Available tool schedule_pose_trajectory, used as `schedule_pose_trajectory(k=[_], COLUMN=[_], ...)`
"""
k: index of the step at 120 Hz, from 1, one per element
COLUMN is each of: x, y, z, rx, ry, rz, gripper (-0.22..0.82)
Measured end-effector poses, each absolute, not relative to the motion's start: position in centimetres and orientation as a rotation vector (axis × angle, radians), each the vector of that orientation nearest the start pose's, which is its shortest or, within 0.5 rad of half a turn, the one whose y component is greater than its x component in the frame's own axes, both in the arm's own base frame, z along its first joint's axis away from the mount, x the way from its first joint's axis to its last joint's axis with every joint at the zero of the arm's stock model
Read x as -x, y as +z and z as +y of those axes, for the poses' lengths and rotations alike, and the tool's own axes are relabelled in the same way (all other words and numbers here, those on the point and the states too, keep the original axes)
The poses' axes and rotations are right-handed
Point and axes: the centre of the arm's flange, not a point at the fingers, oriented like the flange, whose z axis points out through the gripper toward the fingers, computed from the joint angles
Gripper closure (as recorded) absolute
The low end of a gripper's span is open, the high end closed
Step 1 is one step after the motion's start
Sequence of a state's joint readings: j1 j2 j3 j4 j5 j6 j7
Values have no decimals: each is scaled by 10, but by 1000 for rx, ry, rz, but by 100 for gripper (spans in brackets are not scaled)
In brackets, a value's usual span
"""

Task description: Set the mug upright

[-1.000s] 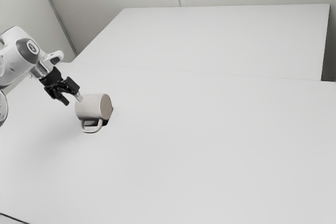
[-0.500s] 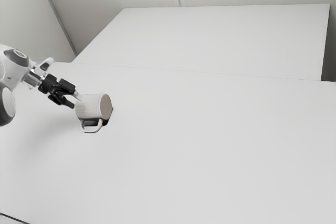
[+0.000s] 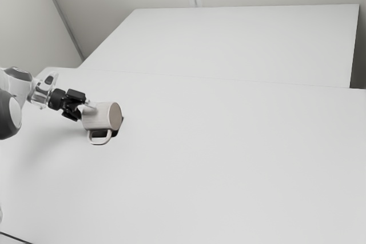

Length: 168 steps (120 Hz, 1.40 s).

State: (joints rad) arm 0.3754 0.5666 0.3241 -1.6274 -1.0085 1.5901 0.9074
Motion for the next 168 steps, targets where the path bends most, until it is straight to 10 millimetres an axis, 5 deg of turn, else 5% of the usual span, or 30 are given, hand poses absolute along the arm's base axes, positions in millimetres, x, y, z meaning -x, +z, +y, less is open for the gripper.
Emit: schedule_pose_trajectory(k=[40, 65, 86, 133, 168], x=[-564, -563, -565, -567, -588], y=[310, 311, 313, 311, 358], z=[315, 313, 309, 302, 272], rx=[-2142, -2121, -2084, -2055, -2260], ry=[267, 268, 280, 281, 256], rz=[120, 122, 128, 141, 144], gripper=[4, 49, 68, 77, 78])
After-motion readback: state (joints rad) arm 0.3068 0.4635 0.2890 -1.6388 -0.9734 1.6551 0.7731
